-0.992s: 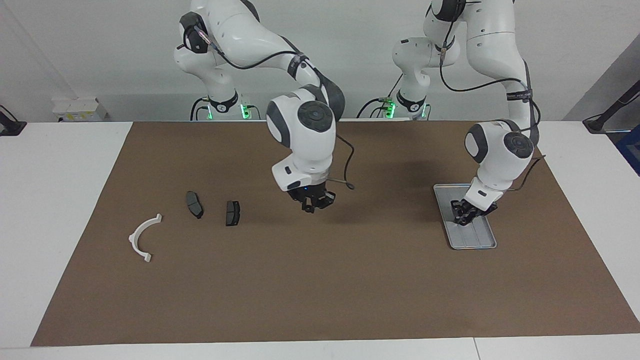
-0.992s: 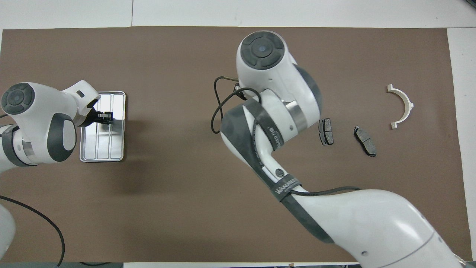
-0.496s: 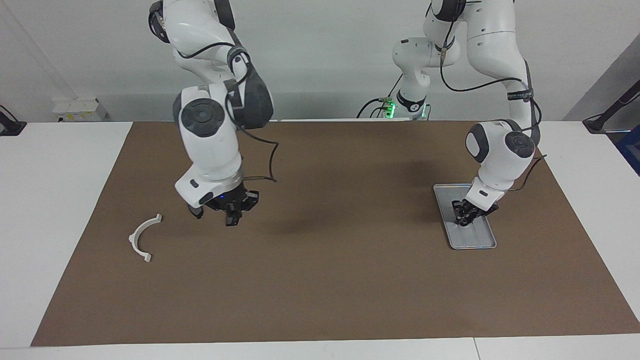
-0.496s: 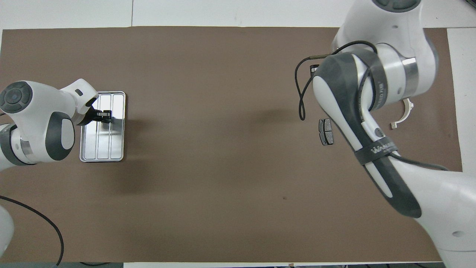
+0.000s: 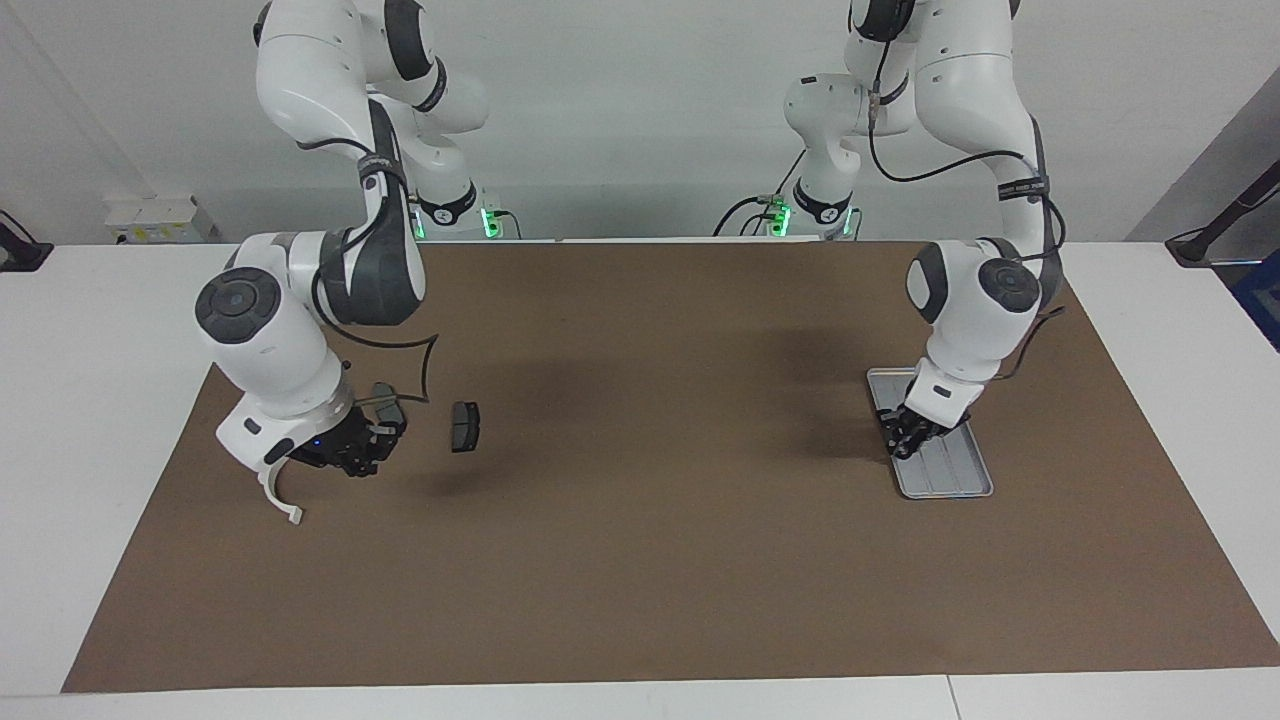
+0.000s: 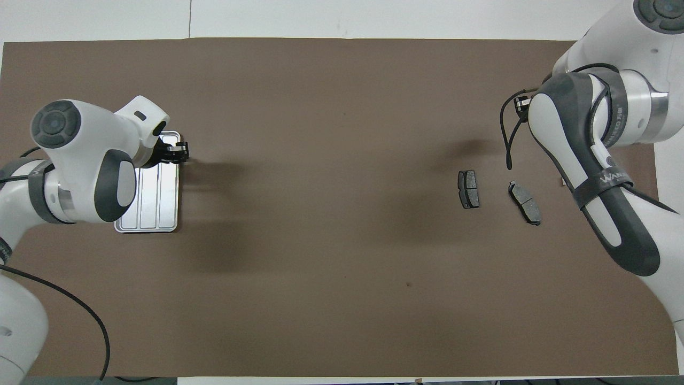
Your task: Place bearing gear from tray to pile
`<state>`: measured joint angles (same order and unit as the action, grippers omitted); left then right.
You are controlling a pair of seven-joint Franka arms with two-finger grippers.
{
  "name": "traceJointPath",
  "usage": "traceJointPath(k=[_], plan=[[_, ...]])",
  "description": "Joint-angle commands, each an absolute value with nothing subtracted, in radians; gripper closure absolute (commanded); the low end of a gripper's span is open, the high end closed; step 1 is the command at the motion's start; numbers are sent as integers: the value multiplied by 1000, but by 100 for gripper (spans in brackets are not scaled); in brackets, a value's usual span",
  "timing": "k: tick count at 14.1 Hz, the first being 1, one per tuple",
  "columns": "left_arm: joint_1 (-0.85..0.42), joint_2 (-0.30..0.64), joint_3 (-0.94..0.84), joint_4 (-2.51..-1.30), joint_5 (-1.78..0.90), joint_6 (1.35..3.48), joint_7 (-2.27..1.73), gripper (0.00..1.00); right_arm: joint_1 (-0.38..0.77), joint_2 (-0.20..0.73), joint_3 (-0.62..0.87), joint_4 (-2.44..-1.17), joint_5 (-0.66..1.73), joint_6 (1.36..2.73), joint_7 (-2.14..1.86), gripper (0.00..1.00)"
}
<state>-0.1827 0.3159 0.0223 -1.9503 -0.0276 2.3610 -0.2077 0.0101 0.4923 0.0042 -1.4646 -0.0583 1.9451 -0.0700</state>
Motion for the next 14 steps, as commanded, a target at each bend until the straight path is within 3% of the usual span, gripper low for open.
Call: traceJointPath(k=[1,8,11,14], plan=[[-302,380,43,-1890,-23,2347,-369,100,-21,449,18,-1614,-60,2074,-110,100],[-495,463,44,-1691,-2,2214,-661,100,-74,535,20,-1651,-57,2238,-184,100],[-573,497,46,-1663,3,2206,-747,100,-75,554,20,-1660,-57,2282,-184,100],[-638,636,48,-1501,58,2158,-874,100,-75,554,20,-1674,-57,2304,-183,100]])
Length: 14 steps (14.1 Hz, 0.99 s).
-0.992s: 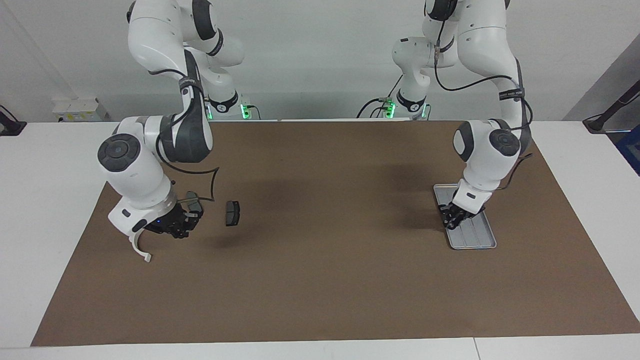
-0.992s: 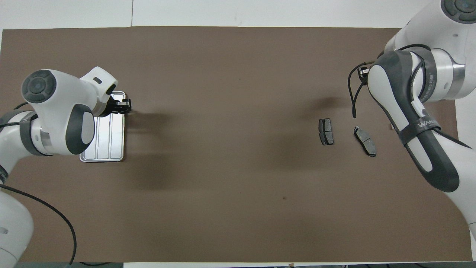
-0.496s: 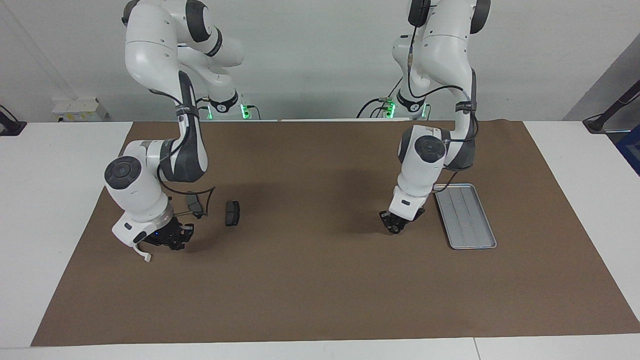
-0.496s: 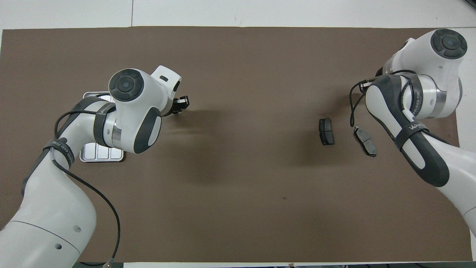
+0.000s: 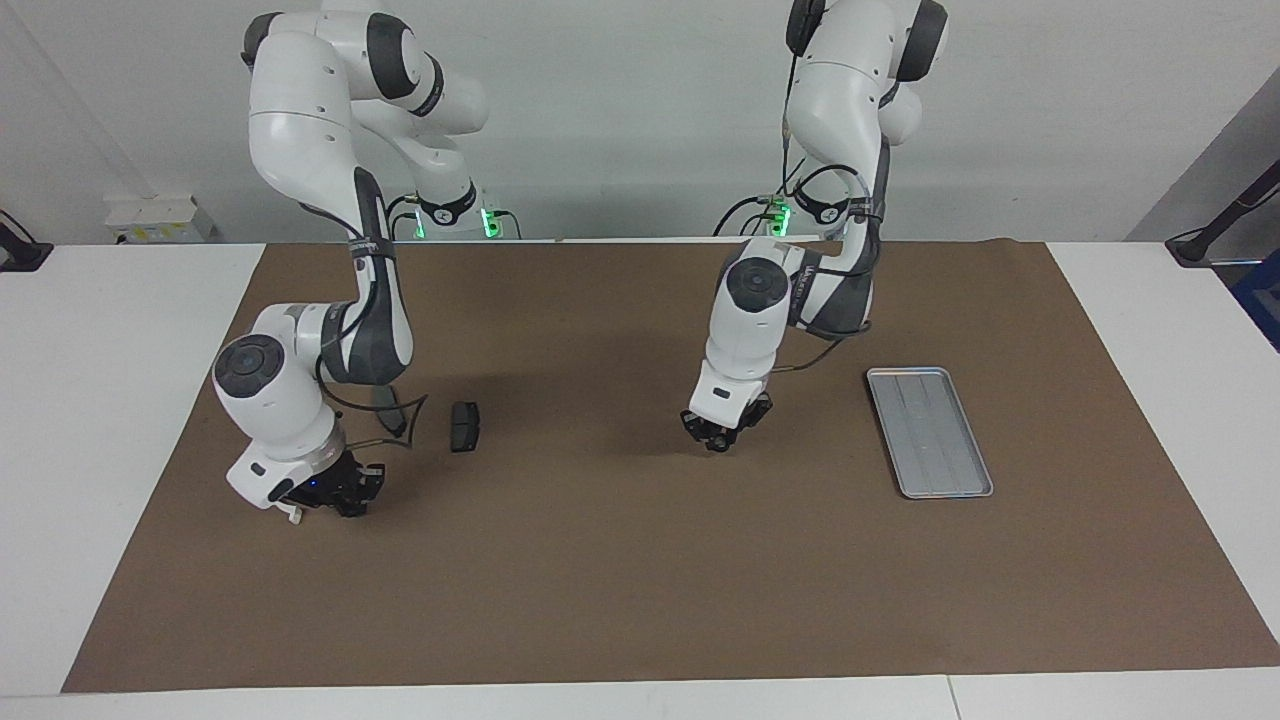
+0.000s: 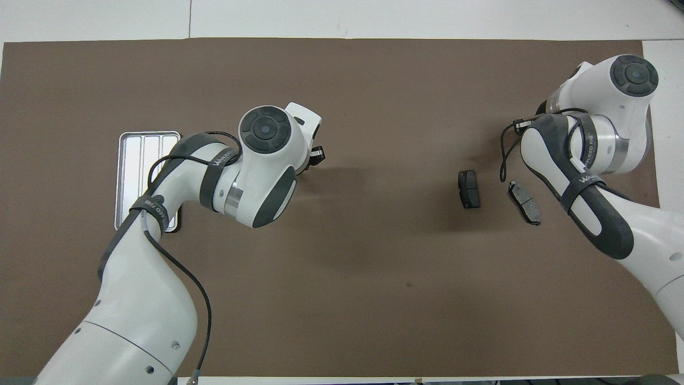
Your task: Place bearing gear from tray to pile
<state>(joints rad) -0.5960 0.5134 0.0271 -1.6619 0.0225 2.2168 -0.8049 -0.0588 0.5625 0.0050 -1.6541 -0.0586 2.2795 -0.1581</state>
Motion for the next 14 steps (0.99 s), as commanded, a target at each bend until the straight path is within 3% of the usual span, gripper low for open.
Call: traceJointPath(k=[1,3,5,6,8,10,12,13,14], plan=[[-650,643,48,-1494,57,2160,-887,100,-75,554,20,-1674,-57,2304,-183,100],[-687,643,48,-1491,57,2157,-916,100,-75,554,20,-1674,-55,2303,-181,100],[-690,643,48,-1493,60,2160,-919,100,-74,552,20,-1674,-55,2299,-173,18],[-690,641,48,-1496,61,2163,-919,100,-74,549,20,-1672,-55,2298,-175,0],[-690,640,48,-1497,61,2164,-917,99,-60,528,18,-1672,-55,2273,-175,0],[-686,640,48,-1497,78,2174,-914,90,-49,491,17,-1664,-58,2215,-173,0],[-675,638,46,-1502,121,2177,-905,13,-34,445,17,-1663,-60,2157,-173,0],[-672,638,46,-1502,123,2172,-894,3,-25,421,17,-1658,-60,2123,-173,0],[-663,637,46,-1502,121,2175,-867,0,-20,398,17,-1657,-60,2094,-170,0]])
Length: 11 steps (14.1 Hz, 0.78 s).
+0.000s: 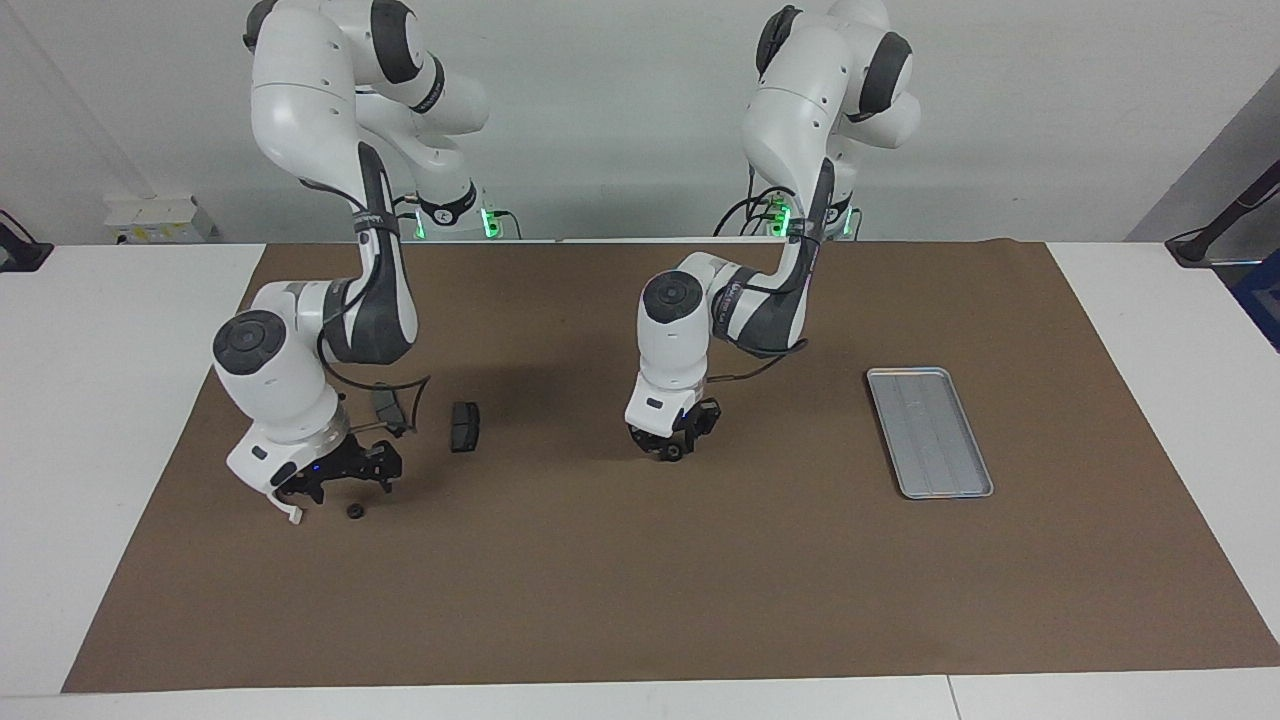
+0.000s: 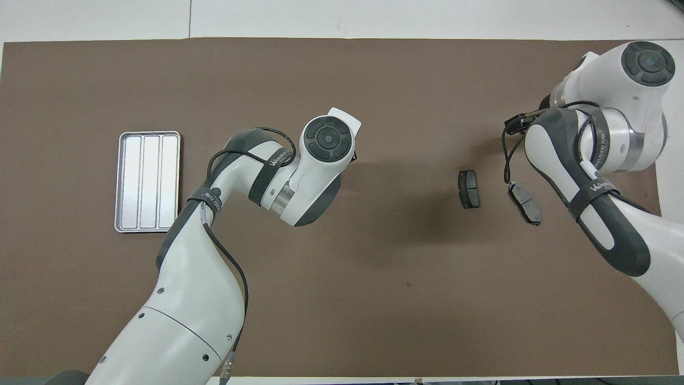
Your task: Place bearing gear from tray to pile
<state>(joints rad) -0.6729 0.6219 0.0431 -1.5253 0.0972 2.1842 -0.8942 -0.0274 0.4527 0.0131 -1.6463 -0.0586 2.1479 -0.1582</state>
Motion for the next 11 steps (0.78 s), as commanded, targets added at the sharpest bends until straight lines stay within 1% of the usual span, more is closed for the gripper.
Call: traceJointPath(k=[1,3,5,7,11], plan=[[-649,631,45,-1500,120,2171,-844,0,0,382,17,-1652,-58,2067,-160,0],[-623,585,44,-1500,114,2152,-824,0,26,351,20,-1644,-57,2011,-83,0],[-574,531,38,-1493,100,2084,-775,0,83,331,20,-1635,-55,1959,51,0],[-529,461,40,-1499,72,2063,-721,0,153,325,26,-1606,-51,1901,252,0],[-367,348,40,-1517,38,2007,-541,0,317,322,28,-1600,-41,1888,585,0]])
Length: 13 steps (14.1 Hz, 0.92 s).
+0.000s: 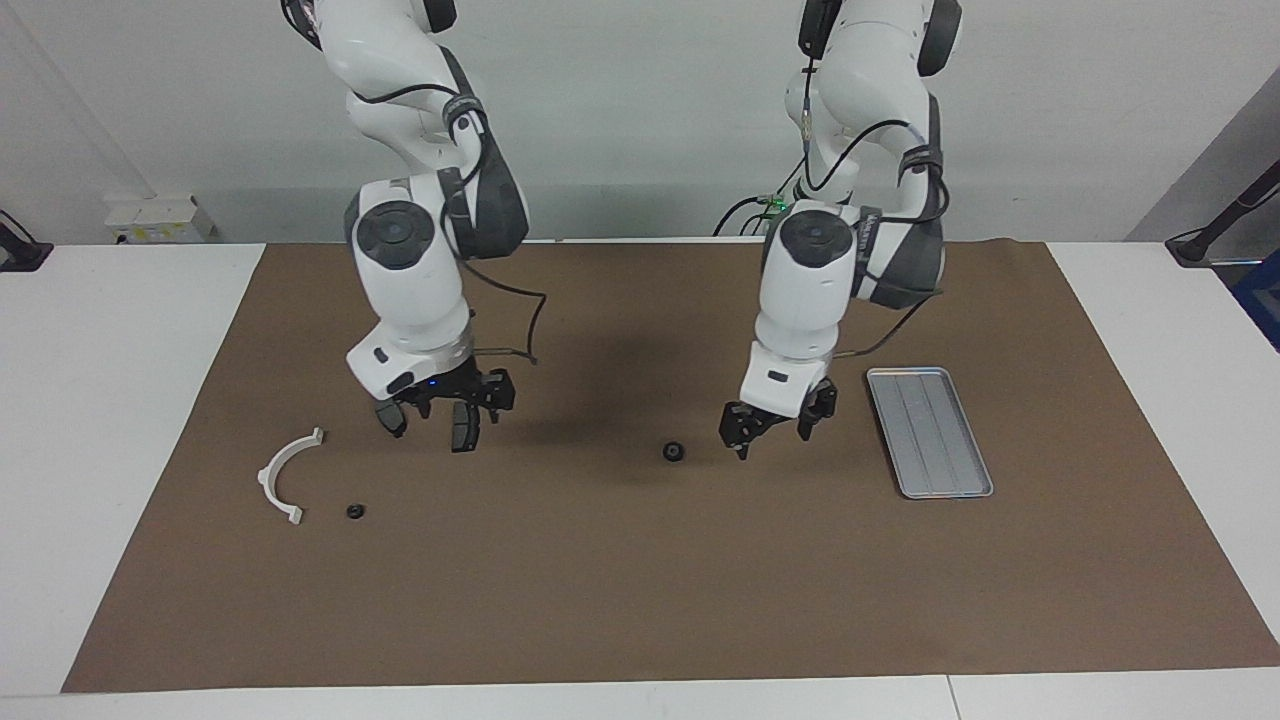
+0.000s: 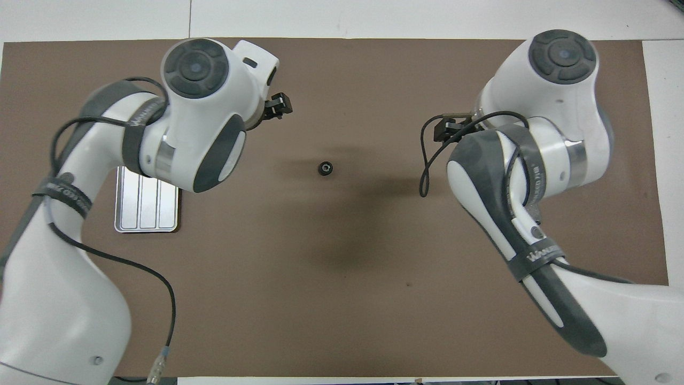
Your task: Place bearing gear from tray to pile
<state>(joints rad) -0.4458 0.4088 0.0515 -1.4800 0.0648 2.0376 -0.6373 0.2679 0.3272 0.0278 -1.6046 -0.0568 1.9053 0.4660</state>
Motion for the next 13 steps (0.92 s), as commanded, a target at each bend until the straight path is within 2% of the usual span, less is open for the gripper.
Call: traceJointPath(k=[1,5,8,11,13], plan=[[-307,324,40,-1520,38,1993,-473,0,352,322,28,-1598,-40,1888,651,0],[-125,233,38,-1523,6,1942,-223,0,492,340,28,-1595,-35,1916,924,0],[-78,157,44,-1526,-2,1824,-105,0,541,386,28,-1592,-17,1951,1041,0],[-71,39,48,-1572,2,1685,-55,0,601,541,26,-1421,-18,1951,1158,0],[-68,-29,48,-1647,3,1676,-52,0,615,639,26,-1329,-23,1963,1192,0]])
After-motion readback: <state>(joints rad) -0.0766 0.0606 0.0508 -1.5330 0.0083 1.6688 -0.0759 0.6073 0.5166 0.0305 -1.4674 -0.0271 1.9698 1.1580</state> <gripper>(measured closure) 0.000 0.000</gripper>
